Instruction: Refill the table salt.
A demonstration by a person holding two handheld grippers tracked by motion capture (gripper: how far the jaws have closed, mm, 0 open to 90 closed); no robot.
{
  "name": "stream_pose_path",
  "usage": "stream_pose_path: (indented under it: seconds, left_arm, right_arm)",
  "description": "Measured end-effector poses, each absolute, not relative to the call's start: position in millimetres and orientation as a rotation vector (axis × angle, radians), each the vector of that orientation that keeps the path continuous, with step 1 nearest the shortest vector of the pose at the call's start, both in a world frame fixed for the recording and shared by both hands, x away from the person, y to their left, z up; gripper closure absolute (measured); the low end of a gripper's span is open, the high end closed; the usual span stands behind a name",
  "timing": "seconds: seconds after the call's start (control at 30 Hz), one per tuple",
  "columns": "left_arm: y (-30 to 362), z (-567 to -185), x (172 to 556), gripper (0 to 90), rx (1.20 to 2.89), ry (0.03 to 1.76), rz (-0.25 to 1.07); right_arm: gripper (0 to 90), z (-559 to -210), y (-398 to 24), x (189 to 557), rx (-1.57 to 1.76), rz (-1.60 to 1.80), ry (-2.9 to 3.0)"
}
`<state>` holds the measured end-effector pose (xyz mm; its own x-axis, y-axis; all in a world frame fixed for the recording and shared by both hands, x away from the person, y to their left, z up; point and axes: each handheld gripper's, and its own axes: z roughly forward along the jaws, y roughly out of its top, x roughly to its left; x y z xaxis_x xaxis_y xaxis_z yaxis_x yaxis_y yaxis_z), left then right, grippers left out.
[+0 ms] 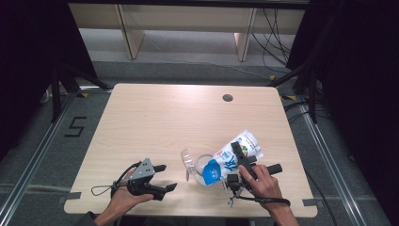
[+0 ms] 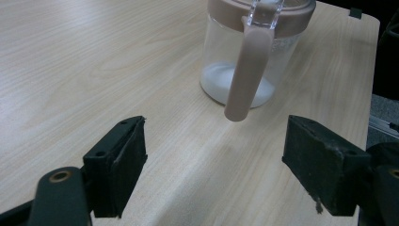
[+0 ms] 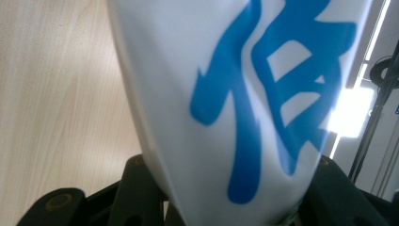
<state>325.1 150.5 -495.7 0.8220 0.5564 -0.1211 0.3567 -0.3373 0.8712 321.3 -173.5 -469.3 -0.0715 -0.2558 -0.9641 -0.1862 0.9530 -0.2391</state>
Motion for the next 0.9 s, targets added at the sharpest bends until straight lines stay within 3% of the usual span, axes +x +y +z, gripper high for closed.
stream_pose_path:
  seconds: [0.9]
  left_arm:
    - [151.3, -495.2, 326.3, 21.1, 1.970, 0.652, 0.254]
  right_arm:
    - [60.0, -471.4, -175.9, 325.0, -0.375, -0.022, 1.598]
